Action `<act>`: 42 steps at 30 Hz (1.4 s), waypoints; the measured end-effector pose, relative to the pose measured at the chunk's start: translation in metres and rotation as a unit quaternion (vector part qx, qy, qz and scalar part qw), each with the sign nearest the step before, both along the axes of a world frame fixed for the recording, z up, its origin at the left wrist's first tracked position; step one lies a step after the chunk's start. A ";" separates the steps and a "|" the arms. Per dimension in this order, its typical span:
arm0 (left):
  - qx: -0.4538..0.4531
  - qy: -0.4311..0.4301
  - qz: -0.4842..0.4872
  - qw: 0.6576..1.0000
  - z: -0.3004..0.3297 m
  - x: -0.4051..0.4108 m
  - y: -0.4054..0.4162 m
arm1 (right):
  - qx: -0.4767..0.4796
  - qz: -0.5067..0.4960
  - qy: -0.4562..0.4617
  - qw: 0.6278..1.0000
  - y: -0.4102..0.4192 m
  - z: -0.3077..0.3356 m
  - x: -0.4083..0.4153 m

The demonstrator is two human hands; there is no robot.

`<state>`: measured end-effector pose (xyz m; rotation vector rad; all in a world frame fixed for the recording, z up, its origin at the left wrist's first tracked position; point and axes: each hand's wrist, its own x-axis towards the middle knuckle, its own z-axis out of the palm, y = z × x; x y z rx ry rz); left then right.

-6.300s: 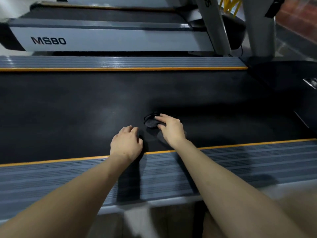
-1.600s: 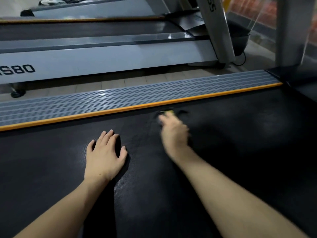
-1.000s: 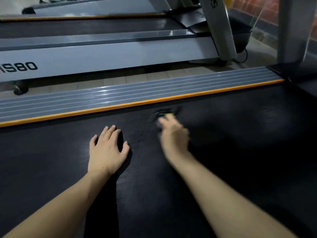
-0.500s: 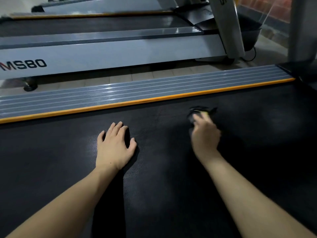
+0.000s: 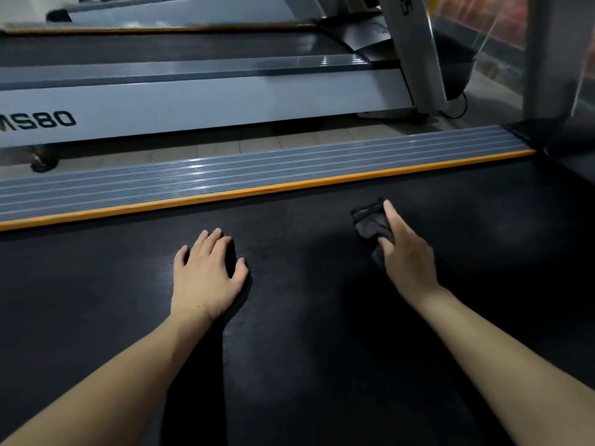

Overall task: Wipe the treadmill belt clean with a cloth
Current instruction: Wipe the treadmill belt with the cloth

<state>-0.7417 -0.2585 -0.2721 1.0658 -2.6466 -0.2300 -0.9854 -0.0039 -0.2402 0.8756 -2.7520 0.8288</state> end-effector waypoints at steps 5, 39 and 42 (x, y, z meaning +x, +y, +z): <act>0.003 0.005 0.003 1.000 0.001 -0.002 0.001 | 0.023 -0.043 -0.010 0.999 -0.030 -0.002 0.027; 0.016 0.015 0.035 0.999 0.003 0.001 -0.001 | 0.000 0.194 0.031 0.980 -0.192 -0.006 0.042; 0.019 0.014 0.038 0.999 0.001 0.001 0.000 | -0.062 0.256 0.053 0.963 -0.145 -0.017 0.063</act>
